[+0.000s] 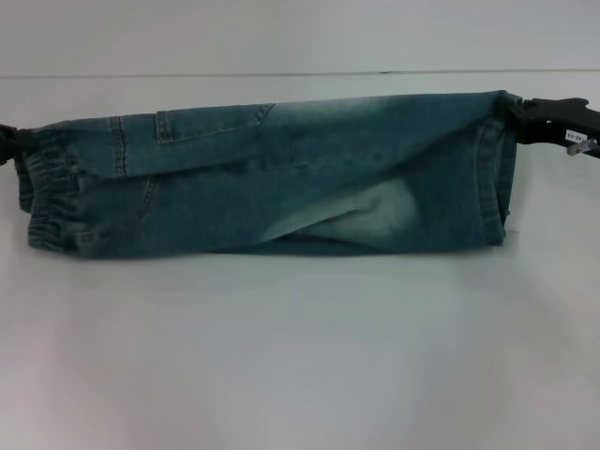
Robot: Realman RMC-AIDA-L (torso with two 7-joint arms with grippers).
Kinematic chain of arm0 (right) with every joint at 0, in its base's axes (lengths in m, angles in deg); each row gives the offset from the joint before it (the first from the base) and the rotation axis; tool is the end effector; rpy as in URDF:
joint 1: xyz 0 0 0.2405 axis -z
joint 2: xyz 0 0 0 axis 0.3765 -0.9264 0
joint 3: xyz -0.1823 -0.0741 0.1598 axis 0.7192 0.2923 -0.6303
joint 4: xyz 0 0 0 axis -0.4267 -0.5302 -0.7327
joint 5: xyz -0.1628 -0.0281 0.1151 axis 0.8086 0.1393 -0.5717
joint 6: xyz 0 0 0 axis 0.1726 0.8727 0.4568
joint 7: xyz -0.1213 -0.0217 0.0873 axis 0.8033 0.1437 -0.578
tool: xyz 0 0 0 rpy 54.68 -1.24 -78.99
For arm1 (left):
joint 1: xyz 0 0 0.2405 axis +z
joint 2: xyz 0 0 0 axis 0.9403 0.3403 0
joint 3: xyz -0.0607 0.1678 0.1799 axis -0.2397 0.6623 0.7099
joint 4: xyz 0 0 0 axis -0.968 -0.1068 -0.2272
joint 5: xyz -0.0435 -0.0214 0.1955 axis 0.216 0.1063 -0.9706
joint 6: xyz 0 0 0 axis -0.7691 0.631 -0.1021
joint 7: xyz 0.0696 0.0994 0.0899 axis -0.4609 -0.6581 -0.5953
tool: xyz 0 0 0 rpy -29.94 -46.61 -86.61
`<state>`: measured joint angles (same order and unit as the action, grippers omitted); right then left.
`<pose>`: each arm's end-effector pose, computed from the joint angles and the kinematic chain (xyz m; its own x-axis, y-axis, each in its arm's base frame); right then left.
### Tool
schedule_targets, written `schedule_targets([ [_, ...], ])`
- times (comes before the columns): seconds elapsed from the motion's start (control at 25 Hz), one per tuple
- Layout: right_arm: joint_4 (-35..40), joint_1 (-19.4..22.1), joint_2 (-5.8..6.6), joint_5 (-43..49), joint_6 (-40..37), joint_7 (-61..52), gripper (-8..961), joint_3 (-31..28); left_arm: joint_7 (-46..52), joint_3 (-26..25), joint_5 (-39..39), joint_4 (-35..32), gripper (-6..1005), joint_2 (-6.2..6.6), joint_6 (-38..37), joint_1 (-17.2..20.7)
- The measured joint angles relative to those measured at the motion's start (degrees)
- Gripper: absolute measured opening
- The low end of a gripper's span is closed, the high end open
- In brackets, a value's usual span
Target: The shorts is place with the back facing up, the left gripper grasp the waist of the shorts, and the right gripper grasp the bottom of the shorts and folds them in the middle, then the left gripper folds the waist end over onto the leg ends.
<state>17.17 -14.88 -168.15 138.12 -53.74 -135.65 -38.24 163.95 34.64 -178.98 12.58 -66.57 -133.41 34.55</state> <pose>0.2940 0.4111 0.0202 0.6730 -0.4192 -0.6094 -0.7360 -0.4615 -0.4953 -0.3384 0.3858 0.0896 0.0311 0.6854 0.7275 0.9984 0.0133 -0.0552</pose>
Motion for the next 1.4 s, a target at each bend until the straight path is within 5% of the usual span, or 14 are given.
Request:
schedule_targets([
  [0.88, -4.2, -5.1, -2.18, 0.4, 10.9, 3.9, 26, 2.3, -12.2, 0.6, 2.6, 0.0, 91, -3.74, 6.2, -1.6],
  [1.4, -5.0, -4.9, -2.2, 0.2, 11.5, 3.6, 618, 3.0, -15.7, 0.7, 4.9, 1.3, 599, -4.87, 11.1, -1.8],
])
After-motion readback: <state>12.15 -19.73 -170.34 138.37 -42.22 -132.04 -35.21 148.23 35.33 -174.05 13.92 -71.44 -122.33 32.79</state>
